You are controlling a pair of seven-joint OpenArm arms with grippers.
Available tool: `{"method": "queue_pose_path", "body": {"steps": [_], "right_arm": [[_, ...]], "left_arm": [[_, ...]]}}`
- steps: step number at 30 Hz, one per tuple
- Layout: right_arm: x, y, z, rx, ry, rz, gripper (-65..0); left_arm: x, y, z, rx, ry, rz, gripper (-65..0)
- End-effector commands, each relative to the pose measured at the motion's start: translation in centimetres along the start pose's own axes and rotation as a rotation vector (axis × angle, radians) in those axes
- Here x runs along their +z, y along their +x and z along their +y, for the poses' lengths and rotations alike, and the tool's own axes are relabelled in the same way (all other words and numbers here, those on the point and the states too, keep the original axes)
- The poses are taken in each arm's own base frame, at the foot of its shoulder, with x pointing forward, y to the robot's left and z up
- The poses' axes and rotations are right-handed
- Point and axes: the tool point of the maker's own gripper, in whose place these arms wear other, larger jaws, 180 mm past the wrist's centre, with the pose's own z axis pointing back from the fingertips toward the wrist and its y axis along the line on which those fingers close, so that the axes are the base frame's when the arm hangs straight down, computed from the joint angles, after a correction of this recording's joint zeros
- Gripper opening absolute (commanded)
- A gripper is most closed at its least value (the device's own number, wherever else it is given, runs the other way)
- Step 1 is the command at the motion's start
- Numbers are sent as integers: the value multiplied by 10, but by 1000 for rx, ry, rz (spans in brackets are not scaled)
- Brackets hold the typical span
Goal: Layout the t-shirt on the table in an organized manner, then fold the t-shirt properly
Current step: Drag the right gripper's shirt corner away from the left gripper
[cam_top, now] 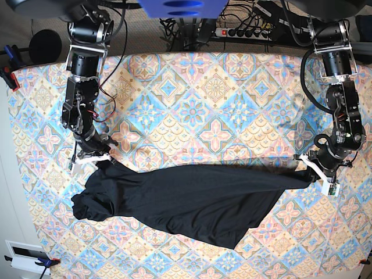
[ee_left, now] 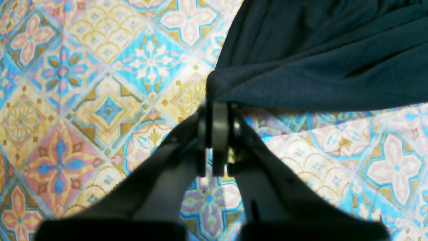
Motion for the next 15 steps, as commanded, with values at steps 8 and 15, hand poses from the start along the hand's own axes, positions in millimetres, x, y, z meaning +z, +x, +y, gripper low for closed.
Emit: {"method": "queue_pose_path", "body": {"steps": [8,15], "right_arm": [[44,47,38,122,96,-145,-650],[87,59,55,237,132,-212,-650]], "left_arm": [[6,15,6,-14,11,-51,-650],[6,16,6,-12,13,-54,-650]]}}
